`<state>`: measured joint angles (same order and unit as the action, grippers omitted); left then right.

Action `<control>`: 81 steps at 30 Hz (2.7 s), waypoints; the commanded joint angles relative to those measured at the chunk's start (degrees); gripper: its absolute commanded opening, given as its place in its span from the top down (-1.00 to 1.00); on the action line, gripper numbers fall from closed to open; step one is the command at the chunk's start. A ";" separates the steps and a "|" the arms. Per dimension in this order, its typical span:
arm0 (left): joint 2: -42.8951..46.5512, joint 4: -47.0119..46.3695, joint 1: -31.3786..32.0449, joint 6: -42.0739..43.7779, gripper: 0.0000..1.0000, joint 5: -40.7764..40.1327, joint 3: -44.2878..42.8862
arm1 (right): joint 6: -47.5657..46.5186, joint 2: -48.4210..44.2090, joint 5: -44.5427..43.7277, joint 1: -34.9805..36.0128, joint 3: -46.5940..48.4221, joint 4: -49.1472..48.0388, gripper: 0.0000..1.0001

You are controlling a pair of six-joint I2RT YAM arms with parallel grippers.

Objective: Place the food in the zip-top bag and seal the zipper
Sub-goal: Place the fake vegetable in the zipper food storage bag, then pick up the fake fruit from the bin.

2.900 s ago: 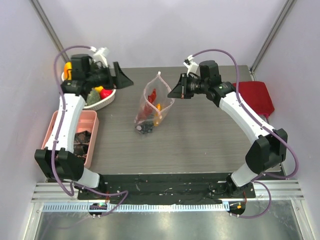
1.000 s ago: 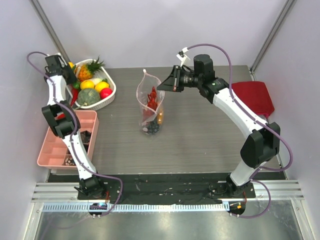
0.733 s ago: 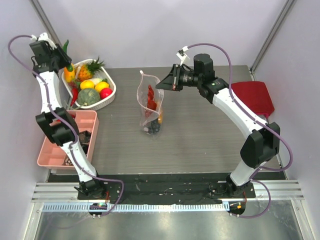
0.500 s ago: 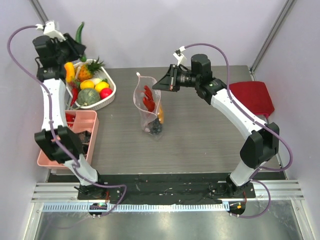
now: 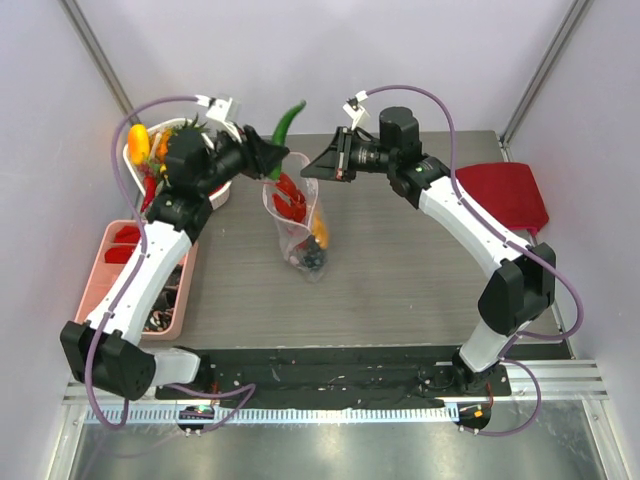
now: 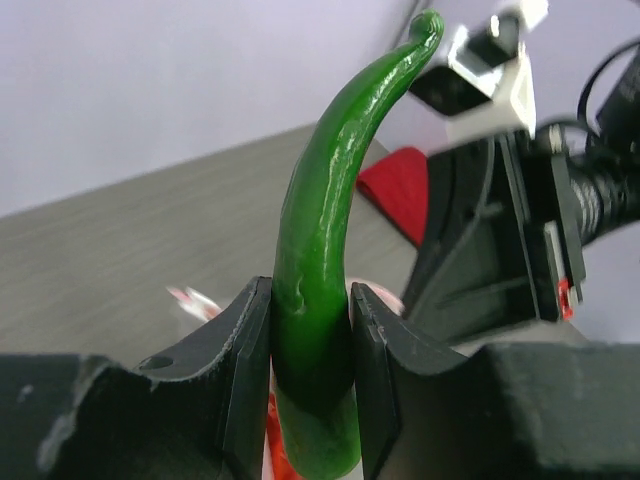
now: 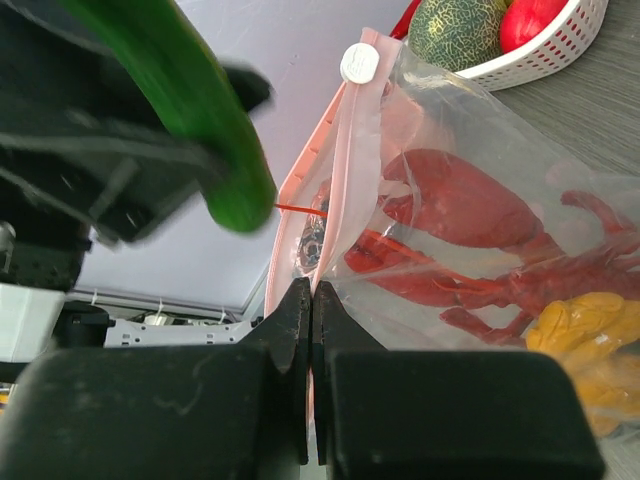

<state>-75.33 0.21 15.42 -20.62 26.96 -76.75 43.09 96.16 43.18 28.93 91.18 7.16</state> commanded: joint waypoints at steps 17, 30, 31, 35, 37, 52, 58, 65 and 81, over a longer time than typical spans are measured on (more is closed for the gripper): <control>9.59 11.83 3.84 2.69 -0.70 -9.38 2.66 | -0.55 -0.89 0.50 0.16 1.29 -4.43 0.98; -20.09 26.05 -23.85 12.71 -0.62 -14.38 -23.51 | -2.84 -1.85 0.77 0.16 -0.03 -3.82 0.98; -22.38 26.25 -25.86 12.80 -0.63 -14.39 -27.10 | -3.01 -2.03 0.85 0.08 -0.03 -3.82 0.98; -30.65 18.10 -29.91 14.64 -0.64 -17.29 -29.95 | -3.54 -2.20 0.85 -0.01 -0.56 -3.64 0.98; -35.13 11.61 -31.93 14.64 -0.64 -19.57 -31.08 | -3.98 -2.38 0.85 0.08 -0.91 -3.73 0.98; -63.35 1.29 -37.66 16.31 -0.40 -22.04 -54.99 | -3.10 -1.15 1.03 -0.45 -1.35 -3.91 0.98; -68.19 -2.31 -37.57 18.33 -0.42 -20.63 -56.75 | -2.22 0.08 1.03 -0.71 -0.74 -4.26 0.98; -75.40 -2.49 -37.66 23.43 -0.51 -25.64 -62.46 | -1.17 0.87 0.94 -0.71 0.32 -4.52 0.98; -71.72 -7.32 -37.74 22.29 0.19 -22.57 -59.31 | -0.29 1.49 0.06 -1.15 0.32 -4.52 0.99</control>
<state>-152.20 -1.41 -22.11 1.93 4.10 -136.84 42.22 97.58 43.46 28.12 89.36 5.63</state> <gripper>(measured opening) 0.622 0.020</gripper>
